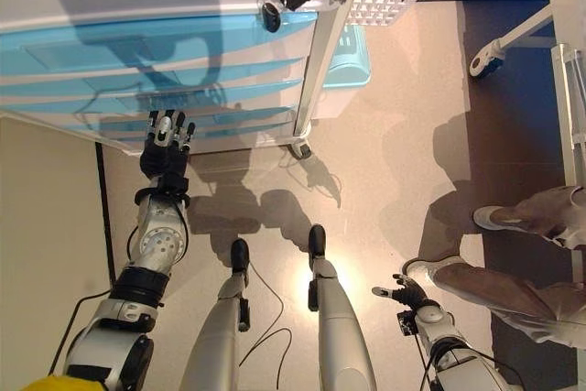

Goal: Open the drawer and pick up the medicine

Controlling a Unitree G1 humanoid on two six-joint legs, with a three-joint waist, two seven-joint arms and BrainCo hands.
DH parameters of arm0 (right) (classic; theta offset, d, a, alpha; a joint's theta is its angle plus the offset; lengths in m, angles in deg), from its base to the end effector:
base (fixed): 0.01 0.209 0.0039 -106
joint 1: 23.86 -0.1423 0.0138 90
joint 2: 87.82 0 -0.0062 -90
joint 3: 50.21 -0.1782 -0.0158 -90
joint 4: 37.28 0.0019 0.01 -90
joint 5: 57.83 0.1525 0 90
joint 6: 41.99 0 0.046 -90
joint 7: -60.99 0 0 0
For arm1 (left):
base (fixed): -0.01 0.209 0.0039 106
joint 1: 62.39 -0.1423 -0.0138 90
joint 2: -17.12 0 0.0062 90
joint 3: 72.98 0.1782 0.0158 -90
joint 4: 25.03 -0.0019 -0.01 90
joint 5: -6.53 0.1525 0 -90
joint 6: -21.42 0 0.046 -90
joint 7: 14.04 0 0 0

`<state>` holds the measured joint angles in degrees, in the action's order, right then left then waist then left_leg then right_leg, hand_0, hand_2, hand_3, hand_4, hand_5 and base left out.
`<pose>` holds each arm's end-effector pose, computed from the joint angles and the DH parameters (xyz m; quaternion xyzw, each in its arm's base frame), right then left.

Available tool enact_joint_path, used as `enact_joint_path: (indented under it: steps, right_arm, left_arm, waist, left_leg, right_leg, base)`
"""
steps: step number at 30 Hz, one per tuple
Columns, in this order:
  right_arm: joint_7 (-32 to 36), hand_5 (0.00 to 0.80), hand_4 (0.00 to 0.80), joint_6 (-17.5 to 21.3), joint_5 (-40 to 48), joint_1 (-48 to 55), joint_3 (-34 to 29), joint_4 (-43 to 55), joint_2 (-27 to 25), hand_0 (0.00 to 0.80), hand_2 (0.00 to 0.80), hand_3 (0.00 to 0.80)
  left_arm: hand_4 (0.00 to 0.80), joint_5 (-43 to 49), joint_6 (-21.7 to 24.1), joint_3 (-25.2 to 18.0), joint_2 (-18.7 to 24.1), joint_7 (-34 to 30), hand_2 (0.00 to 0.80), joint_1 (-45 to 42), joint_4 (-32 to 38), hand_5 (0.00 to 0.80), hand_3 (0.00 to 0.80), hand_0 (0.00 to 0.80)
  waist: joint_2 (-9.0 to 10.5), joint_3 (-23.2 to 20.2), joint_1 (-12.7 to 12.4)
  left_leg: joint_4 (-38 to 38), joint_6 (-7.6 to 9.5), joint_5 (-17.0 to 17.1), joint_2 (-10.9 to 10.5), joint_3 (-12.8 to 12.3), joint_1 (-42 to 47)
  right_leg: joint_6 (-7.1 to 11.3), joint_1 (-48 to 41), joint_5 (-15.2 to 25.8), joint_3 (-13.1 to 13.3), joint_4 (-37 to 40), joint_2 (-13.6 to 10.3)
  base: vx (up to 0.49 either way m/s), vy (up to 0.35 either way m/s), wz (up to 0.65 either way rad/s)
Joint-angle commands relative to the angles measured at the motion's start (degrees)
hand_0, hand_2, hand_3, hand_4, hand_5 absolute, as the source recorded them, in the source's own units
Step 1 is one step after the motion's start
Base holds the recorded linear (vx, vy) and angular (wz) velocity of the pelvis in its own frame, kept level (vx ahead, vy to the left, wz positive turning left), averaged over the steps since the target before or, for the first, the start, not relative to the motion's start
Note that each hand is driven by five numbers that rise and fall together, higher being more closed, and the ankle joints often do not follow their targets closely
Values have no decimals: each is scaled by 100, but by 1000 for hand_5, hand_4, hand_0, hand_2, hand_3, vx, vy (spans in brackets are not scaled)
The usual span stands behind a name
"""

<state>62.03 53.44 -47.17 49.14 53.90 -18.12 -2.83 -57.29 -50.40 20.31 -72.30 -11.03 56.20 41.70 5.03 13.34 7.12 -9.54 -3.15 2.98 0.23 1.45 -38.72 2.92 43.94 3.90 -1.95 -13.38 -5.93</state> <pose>0.1859 -0.2528 -0.0747 -0.1557 0.4143 -0.0322 0.8961 0.3058 0.1889 0.1112 -0.3959 -0.1550 0.0380 0.9043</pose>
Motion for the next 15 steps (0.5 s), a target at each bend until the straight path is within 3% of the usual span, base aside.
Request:
enact_joint_path:
  steps: [1, 13, 14, 15]
  right_arm:
    - [30, 0, 0, 41, -152, 354, 216, -90, -299, 0, 0, 0]
    - [49, 0, 0, 34, -174, 362, 217, -117, -341, 0, 0, 0]
    - [55, 0, 0, 34, -181, 372, 222, -103, -341, 0, 0, 0]
    - [57, 0, 0, 35, -181, 371, 228, -106, -341, 0, 0, 0]
  left_arm:
    - [0, 385, 355, -261, 319, -218, 0, 566, 458, 0, 0, 0]
    - [0, 367, 365, -203, 435, -254, 0, 772, 509, 0, 0, 0]
    - [235, 368, 369, -192, 436, -264, 235, 768, 558, 235, 235, 235]
    - [270, 372, 373, -181, 436, -278, 270, 779, 609, 270, 270, 270]
  waist:
    - [-72, -373, 117]
    - [-68, -403, 138]
    - [-70, -407, 139]
    - [-69, -410, 141]
  left_leg:
    - [-140, 295, -84, -262, 216, -470]
    - [-166, 294, -91, -261, 210, -494]
    - [-166, 295, -96, -265, 209, -493]
    - [-170, 295, -98, -270, 205, -495]
  right_leg:
    - [164, 11, 190, -45, 239, 204]
    - [165, 28, 204, -52, 224, 194]
    - [165, 25, 203, -51, 222, 192]
    - [166, 24, 203, -51, 221, 193]
  base:
    - [0, 0, 0]
    - [0, 0, 0]
    - [0, 0, 0]
    - [0, 0, 0]
